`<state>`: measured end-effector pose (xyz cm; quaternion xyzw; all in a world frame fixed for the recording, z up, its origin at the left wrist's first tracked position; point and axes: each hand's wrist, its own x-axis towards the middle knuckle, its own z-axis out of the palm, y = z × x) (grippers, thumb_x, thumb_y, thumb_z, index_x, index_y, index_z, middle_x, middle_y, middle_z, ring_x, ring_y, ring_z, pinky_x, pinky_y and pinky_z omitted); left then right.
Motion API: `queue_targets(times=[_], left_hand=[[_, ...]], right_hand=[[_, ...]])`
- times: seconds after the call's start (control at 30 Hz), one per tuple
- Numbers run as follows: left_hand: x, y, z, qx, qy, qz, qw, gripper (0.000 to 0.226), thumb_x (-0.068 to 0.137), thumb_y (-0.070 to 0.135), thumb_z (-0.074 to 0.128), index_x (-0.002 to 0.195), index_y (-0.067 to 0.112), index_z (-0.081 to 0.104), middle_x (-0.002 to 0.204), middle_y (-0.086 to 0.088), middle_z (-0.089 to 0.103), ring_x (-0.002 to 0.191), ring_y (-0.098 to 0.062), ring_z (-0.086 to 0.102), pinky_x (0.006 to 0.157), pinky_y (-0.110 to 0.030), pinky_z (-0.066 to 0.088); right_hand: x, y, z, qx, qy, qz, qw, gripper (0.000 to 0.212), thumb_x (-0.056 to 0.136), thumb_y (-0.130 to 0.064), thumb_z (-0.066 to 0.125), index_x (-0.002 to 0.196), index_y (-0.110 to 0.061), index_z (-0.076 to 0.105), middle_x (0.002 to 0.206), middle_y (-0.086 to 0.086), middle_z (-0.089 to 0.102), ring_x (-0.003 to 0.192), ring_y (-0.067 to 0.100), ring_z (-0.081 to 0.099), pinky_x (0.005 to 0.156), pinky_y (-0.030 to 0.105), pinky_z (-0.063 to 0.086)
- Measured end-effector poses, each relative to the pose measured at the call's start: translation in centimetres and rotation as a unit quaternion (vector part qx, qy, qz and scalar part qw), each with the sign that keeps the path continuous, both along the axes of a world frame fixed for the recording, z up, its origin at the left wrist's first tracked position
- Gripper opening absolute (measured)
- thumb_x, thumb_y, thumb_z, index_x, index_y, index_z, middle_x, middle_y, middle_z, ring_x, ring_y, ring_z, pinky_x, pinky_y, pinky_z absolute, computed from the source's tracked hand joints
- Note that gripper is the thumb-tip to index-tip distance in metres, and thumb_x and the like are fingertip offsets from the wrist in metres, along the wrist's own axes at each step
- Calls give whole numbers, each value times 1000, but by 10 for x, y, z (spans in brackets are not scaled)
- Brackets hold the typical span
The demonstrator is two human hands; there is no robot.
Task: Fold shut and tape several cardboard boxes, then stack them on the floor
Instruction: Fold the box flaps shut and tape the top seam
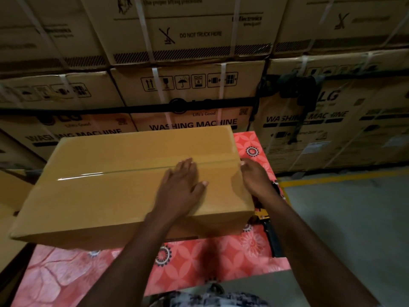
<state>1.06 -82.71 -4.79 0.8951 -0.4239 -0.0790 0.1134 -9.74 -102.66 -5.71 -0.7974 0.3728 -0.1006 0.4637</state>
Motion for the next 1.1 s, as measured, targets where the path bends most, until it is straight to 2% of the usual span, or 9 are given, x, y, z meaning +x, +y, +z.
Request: queue_targets(times=[0.07,0.17,0.27,0.37,0.53,0.73,0.83,0.97,1.1], left_hand=[[12,18,1,-2,-13,56,998,94,86,70,14,158,11,25,168,-9,16,154,-23,13,123,-43,16],[9,13,6,-13,14,22,1000,87,90,62,20,158,8,21,168,-13,14,154,-27,12,123,-44,15],[1,7,4,15,6,-62,998,88,87,61,0,162,16,12,170,-3,9,156,-20,7,125,-45,10],[20,36,2,19,-14,-30,999,89,87,64,0,161,18,21,169,3,14,155,-17,11,123,-44,12],[54,84,7,-9,-6,41,999,89,89,63,10,157,10,29,166,-8,22,153,-24,18,121,-45,17],[76,115,3,9,20,-54,998,81,91,60,5,161,22,18,169,6,10,156,-17,7,125,-49,8],[112,173,4,-8,11,34,999,77,96,62,12,161,22,19,168,6,12,155,-17,9,125,-50,9],[126,191,19,-25,35,76,996,69,101,51,21,159,13,23,167,-6,18,153,-23,16,123,-49,12],[124,183,12,7,47,-23,999,76,94,54,10,161,21,18,169,0,11,156,-17,6,123,-53,3]], right_hand=[[2,8,6,-142,2,4,990,41,102,-2,42,143,2,48,140,22,56,127,36,53,100,36,45],[14,43,17,-228,-26,139,963,53,103,-14,40,155,-2,33,159,19,36,149,32,32,123,43,26],[26,70,14,-259,31,279,924,56,110,-33,25,160,-9,22,168,10,20,156,25,12,127,45,9],[23,66,7,-317,86,246,912,71,104,-54,14,161,-12,21,169,5,15,157,22,8,126,46,2],[37,81,14,-312,219,135,914,77,106,-57,20,161,-4,9,170,15,1,156,31,-2,124,52,-1],[83,154,17,-312,97,341,881,60,110,-34,28,161,-7,14,170,9,5,157,26,-2,125,52,4],[83,142,13,-305,95,300,899,62,109,-45,25,162,-12,16,170,5,8,157,22,2,126,50,3],[107,161,13,-319,207,163,911,72,107,-51,26,161,-4,10,169,17,3,156,34,-1,125,54,5],[149,245,16,-291,146,273,905,67,108,-41,27,161,-5,7,169,17,-3,156,34,-7,125,55,0]])
